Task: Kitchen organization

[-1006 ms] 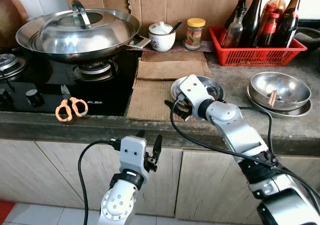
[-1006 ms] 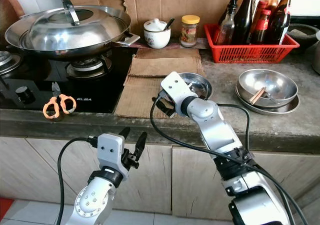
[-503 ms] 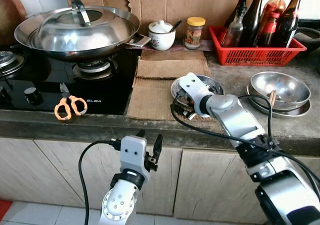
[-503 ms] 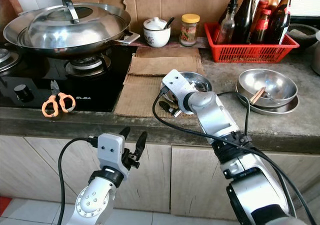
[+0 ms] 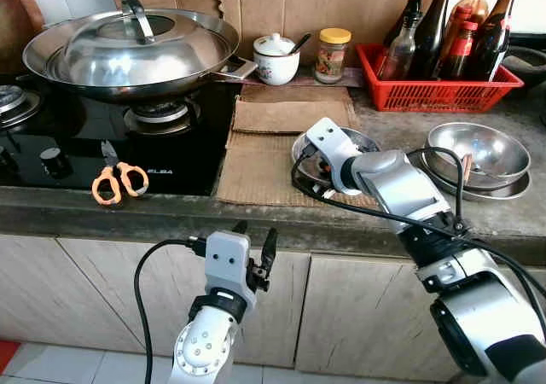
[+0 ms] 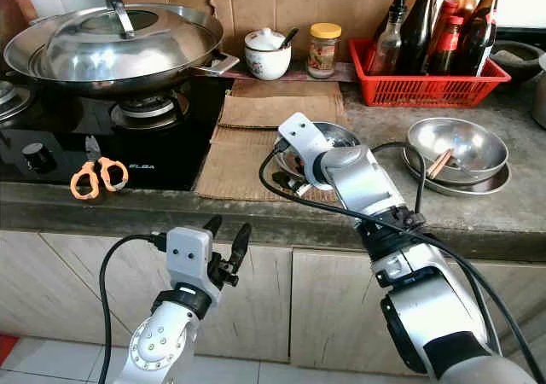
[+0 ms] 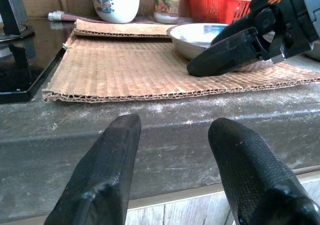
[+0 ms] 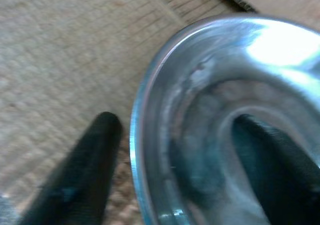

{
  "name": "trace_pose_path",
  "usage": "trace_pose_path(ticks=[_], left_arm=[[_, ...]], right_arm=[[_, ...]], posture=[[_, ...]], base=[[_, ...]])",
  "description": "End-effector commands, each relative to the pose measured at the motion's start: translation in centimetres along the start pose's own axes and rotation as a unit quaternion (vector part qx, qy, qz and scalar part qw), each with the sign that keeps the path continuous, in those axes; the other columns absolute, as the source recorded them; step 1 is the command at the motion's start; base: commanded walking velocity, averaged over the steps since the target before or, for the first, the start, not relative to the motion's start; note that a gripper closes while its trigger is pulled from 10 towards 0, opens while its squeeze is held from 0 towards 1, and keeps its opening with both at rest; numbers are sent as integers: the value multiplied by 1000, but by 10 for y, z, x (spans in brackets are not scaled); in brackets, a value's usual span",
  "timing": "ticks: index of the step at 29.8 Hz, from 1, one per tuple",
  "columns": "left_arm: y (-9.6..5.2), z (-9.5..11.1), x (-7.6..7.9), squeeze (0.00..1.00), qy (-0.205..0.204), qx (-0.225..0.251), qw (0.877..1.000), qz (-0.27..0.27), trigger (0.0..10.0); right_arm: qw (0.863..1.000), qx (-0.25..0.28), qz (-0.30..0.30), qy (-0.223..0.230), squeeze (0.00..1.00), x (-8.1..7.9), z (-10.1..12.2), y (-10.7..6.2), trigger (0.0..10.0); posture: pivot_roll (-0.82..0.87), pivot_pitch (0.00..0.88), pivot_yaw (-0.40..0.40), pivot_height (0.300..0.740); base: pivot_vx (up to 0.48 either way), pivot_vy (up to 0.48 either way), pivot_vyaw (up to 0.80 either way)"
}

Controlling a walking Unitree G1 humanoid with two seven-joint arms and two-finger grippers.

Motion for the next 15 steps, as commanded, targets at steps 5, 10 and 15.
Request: trace_pose_path(ticks=[5,10,15], left_arm=[[1,3,1,0,3,8,1000,-1,10000],[2,4,1,0,3,11,1000,-2,10000],[2,8,1,0,14,33,999,-6,10000]], right_arm=[[999,-21,17,46,0,-4,-8,3,0],[999,-18,12,43,0,-4,-8,3,0],[999,-5,4,51,0,-4,-4,4,0]], posture=[[47,41,-42,740],[50,35,-40,740],[53,36,-41,740]], base=[[0,0,0],[0,0,0],[0,0,0]])
Point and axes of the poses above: a point about 5 cm out from each wrist's last joint towards the gripper, its own y axis pointing out of the wrist towards the gripper, its own z axis along the axis of the wrist's last joint, x = y × z, the point moved 4 cm from there along y, pointing out of the wrist towards the gripper, and after that the axes turned 9 degrees about -y, right-handed, at the moved point
